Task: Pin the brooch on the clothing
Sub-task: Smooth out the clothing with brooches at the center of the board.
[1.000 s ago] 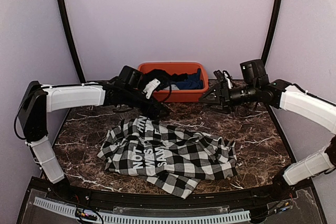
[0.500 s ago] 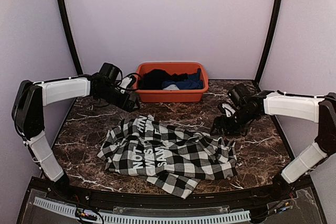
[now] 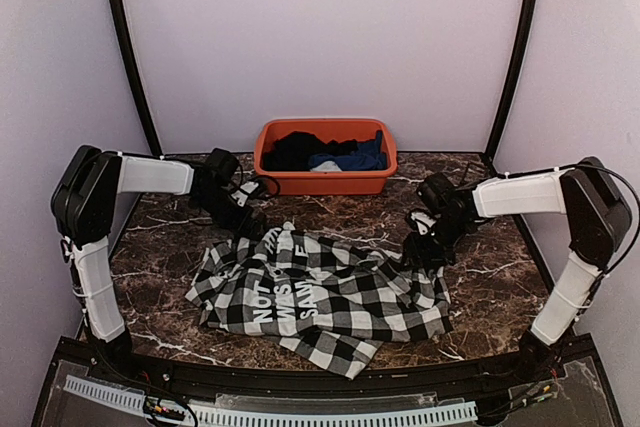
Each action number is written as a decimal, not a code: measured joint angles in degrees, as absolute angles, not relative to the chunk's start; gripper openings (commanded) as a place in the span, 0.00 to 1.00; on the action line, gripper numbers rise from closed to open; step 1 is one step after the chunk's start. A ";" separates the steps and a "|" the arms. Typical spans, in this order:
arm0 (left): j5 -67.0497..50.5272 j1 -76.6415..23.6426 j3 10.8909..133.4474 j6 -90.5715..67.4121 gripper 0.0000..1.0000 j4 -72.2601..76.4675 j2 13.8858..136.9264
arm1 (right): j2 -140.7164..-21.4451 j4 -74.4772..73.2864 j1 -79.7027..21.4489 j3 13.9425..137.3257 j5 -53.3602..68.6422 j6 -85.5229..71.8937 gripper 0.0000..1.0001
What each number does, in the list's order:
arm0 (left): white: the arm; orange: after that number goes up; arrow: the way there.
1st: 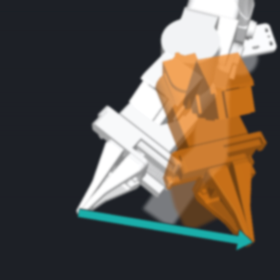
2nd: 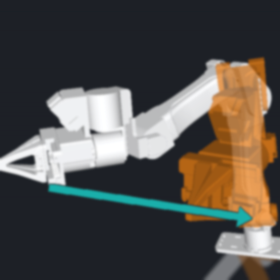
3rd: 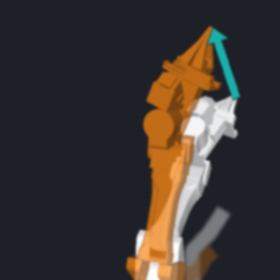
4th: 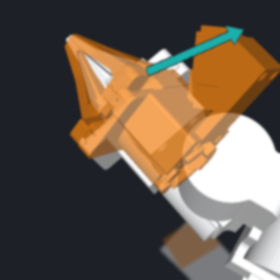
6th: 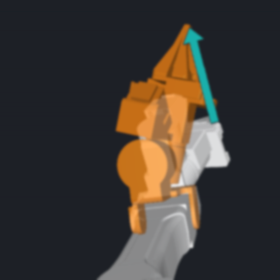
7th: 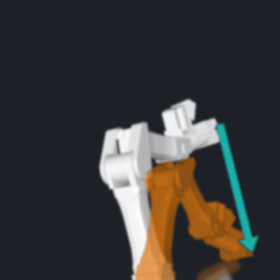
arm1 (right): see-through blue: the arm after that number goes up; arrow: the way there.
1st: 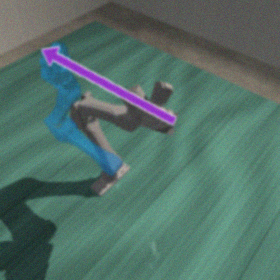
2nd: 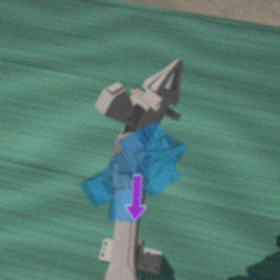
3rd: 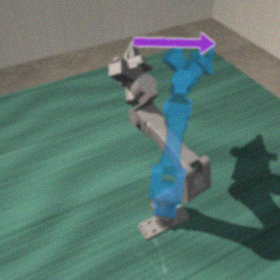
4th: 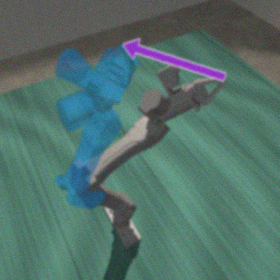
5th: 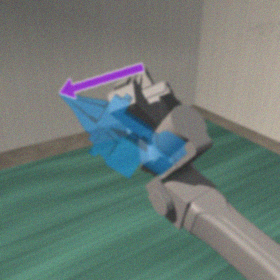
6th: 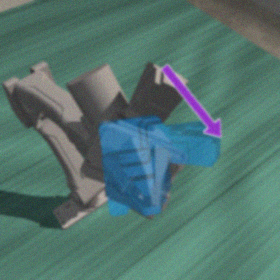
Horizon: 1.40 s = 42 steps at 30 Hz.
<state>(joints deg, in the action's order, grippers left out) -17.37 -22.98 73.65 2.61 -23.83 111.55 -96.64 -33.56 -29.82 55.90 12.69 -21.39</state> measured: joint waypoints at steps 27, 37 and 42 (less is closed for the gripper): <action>-24.34 -22.98 76.29 1.32 0.01 -18.00 108.81 | -97.41 -29.82 -29.67 72.42 -21.04 -11.46 0.29; -12.58 -23.05 71.70 -0.91 0.01 -15.14 100.55 | -98.24 -36.10 -30.46 72.88 -28.10 -14.92 0.57; -4.93 -23.05 71.83 -0.91 0.31 -16.05 100.38 | -95.55 -39.62 -33.76 71.57 -26.44 -15.57 0.58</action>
<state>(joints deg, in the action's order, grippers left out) -4.93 -23.05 71.83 -0.91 -16.05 100.38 -95.55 -39.62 -33.76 71.57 -26.44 -15.57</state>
